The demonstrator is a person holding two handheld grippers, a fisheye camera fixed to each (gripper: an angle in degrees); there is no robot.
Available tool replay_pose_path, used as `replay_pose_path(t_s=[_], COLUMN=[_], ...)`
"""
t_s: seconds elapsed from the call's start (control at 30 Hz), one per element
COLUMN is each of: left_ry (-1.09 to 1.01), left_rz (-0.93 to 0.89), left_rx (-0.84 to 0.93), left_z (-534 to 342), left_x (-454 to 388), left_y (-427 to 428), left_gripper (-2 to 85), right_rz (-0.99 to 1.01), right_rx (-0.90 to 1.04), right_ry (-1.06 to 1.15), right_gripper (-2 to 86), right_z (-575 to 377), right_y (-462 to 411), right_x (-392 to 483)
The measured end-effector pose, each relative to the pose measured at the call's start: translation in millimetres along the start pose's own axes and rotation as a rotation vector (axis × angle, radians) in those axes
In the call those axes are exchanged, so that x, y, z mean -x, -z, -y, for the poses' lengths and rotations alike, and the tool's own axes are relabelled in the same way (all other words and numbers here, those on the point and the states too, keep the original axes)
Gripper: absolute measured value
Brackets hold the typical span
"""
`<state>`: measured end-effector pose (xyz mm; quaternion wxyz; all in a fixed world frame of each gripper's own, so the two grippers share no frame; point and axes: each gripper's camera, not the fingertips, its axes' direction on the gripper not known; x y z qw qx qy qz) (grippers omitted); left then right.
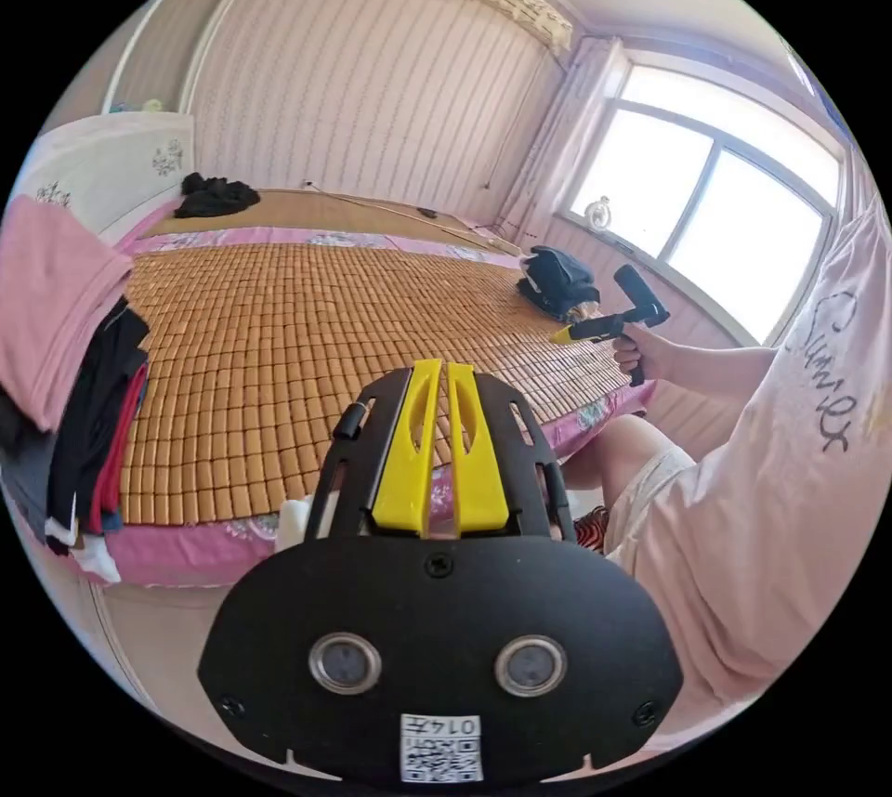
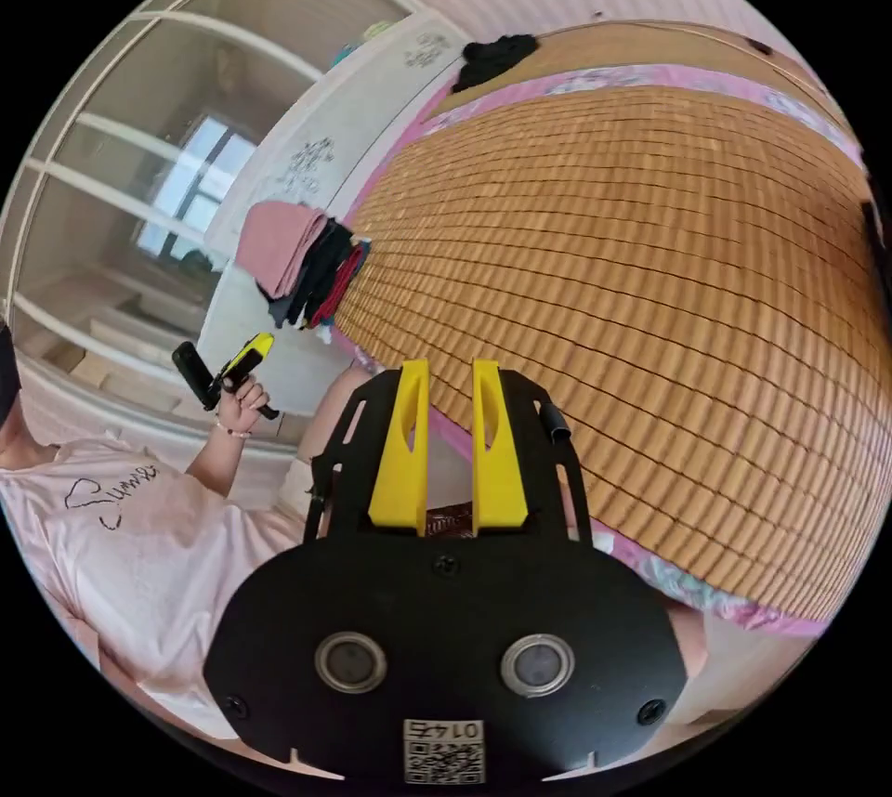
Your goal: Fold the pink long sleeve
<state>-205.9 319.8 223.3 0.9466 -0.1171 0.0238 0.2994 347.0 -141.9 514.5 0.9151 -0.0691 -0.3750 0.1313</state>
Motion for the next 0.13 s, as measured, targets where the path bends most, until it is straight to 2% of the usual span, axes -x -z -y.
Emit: replay_pose_path(t_s=[0.07,0.13], left_ry=[-0.070,-0.101], left_rz=[-0.066,-0.169], left_rx=[-0.023,0.025], left_z=[37,66], left_x=[-31,-52], left_y=[-55,-109], left_gripper=[-0.8,-0.5], right_rz=[-0.105,-0.148], right_rx=[-0.190,-0.341], right_ry=[-0.131,-0.149], right_gripper=[7.9,8.2], right_z=[-45,-70], right_y=[68,112], right_x=[-39,-55])
